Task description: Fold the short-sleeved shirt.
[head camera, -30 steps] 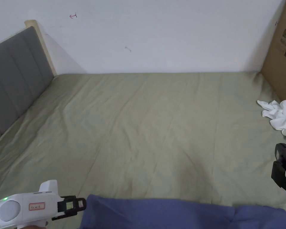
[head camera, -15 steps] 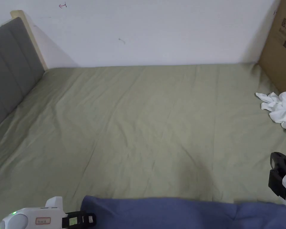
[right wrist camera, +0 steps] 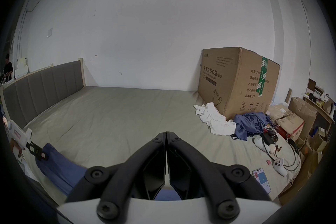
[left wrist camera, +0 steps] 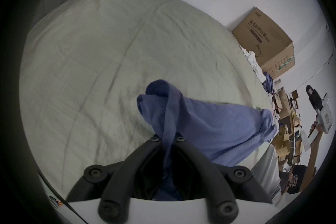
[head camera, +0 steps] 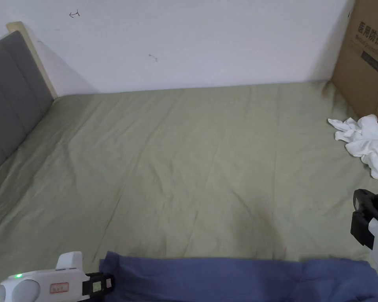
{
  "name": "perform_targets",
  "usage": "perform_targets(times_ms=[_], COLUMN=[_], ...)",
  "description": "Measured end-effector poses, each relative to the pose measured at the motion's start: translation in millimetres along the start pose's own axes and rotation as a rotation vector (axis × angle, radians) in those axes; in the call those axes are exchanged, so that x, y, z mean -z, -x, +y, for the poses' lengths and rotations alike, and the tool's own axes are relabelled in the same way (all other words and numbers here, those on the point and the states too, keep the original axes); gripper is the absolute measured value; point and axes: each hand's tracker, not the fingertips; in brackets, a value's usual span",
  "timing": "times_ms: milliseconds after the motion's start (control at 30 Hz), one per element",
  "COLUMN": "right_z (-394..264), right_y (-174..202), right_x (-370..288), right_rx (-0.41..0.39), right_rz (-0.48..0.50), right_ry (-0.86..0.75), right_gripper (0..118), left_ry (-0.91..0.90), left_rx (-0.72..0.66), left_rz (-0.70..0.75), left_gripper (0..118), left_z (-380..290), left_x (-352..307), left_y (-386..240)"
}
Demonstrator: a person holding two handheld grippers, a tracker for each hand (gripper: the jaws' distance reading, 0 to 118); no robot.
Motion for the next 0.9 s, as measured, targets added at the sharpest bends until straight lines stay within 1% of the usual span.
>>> perform_targets(times_ms=[67,167,300,367,533,633,700,800,900], right_z=[0.3,1.2,1.4,1.1,-0.3,-1.4,-1.0,-1.2,-2.2], right_y=[-3.0,-6.3,-10.8,-13.6,-22.1,-27.7,-31.4,-36.1,-41.0], right_x=[-1.8,-6.6,-12.9,-16.4,-23.6,-27.6,-30.9,-35.6,-39.7], right_rx=[0.008,0.016,0.023,0.027,0.036,0.046,0.05,0.051,0.055], right_rz=[0.003,0.005,0.012,0.017,0.022,0.023,0.026,0.026,0.02], right_ry=[-0.01,-0.024,-0.037,-0.041,-0.052,-0.06,-0.066,-0.073,-0.08], right_gripper=[0,0,0,0,0,0,0,0,0], left_ry=[-0.021,-0.047,-0.057,-0.055,-0.047,-0.048,-0.028,0.001,0.028], left_rx=[-0.002,0.023,-0.047,-0.035,0.001,0.052,0.09,0.11,0.151], left_rz=[-0.009,0.07,0.153,0.169,0.198,0.189,0.14,0.055,0.021], left_gripper=[5,5,5,5,5,5,5,5,5], left_z=[2.6,10.2,17.7,18.0,23.5,25.1,26.4,26.3,21.5], left_x=[-13.9,-34.5,-57.9,-63.0,-63.8,-61.0,-54.7,-38.7,-13.0], left_y=[1.7,0.9,18.2,11.4,-48.2,-94.4,-122.5,-159.3,-197.3])
